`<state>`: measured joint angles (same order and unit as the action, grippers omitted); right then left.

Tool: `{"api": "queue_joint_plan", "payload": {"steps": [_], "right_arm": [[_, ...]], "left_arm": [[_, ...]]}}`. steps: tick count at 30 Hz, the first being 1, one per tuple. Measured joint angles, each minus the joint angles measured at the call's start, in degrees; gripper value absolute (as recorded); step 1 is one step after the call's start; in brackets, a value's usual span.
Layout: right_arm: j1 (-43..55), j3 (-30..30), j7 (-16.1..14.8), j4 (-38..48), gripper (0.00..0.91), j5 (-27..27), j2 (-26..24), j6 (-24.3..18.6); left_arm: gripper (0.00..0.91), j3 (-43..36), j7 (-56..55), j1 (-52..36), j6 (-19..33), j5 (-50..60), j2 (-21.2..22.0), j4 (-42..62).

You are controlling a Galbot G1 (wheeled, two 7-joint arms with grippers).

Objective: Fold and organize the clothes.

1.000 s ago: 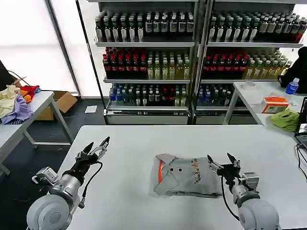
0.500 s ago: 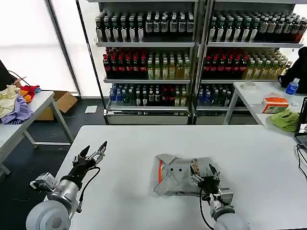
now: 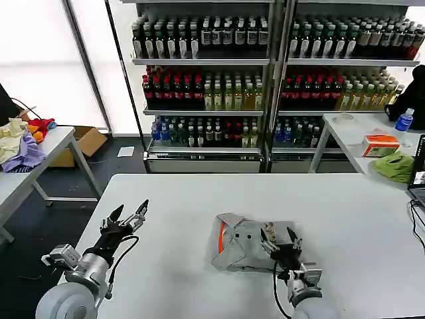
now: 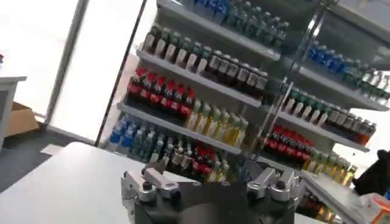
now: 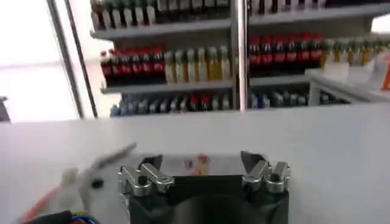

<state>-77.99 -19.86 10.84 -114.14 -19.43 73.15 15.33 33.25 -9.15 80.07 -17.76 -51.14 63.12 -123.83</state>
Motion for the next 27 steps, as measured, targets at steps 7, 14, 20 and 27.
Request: {"api": "queue_joint_plan", "payload": {"steps": [7,14,20,27], "right_arm": [[3.9,2.4,2.0,2.3,0.907,2.3,2.1,0.4],[7.0,4.9,5.2,8.7,0.907,5.3,4.6,4.0],[7.6,5.8,6.4,10.3,0.907,6.1,4.7,7.3],[7.2,4.0,6.3,5.5,0.907,4.2,2.9,7.8]], "left_arm": [[0.907,-0.3,0.0,-0.1,-0.1,0.5,0.4,-0.1],[0.907,0.4,0.5,0.9,0.2,0.7,0.5,0.2],[0.907,0.4,0.7,0.7,0.3,0.8,0.5,0.7],[0.907,0.1,0.9,0.2,0.3,1.0,0.5,0.9]]}}
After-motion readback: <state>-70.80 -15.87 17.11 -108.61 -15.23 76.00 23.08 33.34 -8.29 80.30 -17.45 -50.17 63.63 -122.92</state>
